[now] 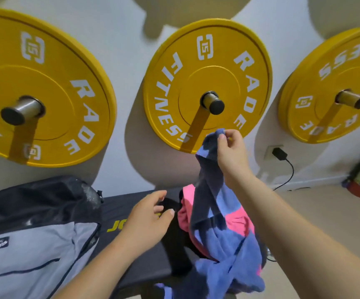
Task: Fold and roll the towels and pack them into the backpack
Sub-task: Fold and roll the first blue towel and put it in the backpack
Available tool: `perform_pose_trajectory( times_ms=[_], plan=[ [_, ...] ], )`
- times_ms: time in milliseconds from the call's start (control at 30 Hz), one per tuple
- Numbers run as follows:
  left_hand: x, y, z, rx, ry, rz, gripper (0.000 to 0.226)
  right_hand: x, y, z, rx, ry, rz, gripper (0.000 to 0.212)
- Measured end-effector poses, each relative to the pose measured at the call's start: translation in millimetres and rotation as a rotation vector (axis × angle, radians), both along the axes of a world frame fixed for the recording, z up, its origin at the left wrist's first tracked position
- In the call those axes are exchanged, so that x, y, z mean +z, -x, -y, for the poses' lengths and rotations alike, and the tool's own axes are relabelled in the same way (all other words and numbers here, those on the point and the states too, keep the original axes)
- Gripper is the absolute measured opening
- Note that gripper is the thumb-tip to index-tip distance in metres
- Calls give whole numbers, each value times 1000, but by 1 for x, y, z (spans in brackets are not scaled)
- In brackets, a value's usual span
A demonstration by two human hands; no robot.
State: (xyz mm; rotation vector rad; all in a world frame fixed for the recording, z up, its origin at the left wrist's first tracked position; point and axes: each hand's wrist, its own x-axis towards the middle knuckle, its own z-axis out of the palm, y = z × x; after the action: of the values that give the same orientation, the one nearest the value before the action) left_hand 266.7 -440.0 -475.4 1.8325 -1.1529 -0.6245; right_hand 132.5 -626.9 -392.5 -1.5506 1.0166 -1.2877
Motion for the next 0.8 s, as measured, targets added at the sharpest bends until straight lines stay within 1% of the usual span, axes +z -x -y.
perform_pose_trajectory(
  times_ms=[133, 200, 233, 333, 367, 400, 433, 467, 533, 567, 633, 667, 700, 733, 767, 800],
  plan=[
    [-34, 7, -9, -36, -153, 67, 53, -65, 6, -12, 125, -138, -185, 12],
    [-53, 10, -11, -69, -231, 81, 56, -101, 10, -15, 214, -140, -361, 14],
    [-61, 11, -11, -82, -261, 101, 57, -120, 14, -15, 287, -147, -504, 23],
    [-80, 16, -2, -97, -308, 136, 52, -175, 30, -9, 521, -191, -1109, 85],
    [-86, 20, 3, -90, -305, 150, 46, -188, 33, -7, 573, -216, -1253, 94],
    [-94, 23, 8, -89, -299, 174, 37, -198, 33, -5, 596, -208, -1344, 93],
    [-103, 28, 13, -97, -300, 203, 27, -207, 32, -2, 586, -168, -1403, 85],
    [-114, 34, 16, -119, -314, 219, 19, -212, 30, 0, 568, -77, -1449, 74],
    [-142, 50, 20, -222, -383, 196, 18, -226, 27, 5, 493, 114, -1507, 54],
    [-158, 58, 21, -280, -421, 180, 20, -233, 30, 9, 428, 194, -1513, 50],
    [-191, 70, 23, -359, -458, 197, 22, -243, 38, 23, 247, 286, -1526, 51],
    [-208, 74, 24, -377, -466, 210, 22, -243, 43, 29, 148, 308, -1549, 54],
    [-222, 79, 26, -384, -468, 218, 22, -243, 49, 36, 78, 373, -1568, 56],
    [-236, 83, 27, -391, -478, 223, 21, -241, 53, 41, 50, 486, -1558, 55],
    [-250, 87, 28, -399, -495, 228, 20, -238, 54, 42, 72, 627, -1503, 51],
    [-262, 91, 29, -411, -525, 233, 20, -236, 53, 38, 129, 784, -1408, 42]
  ],
)
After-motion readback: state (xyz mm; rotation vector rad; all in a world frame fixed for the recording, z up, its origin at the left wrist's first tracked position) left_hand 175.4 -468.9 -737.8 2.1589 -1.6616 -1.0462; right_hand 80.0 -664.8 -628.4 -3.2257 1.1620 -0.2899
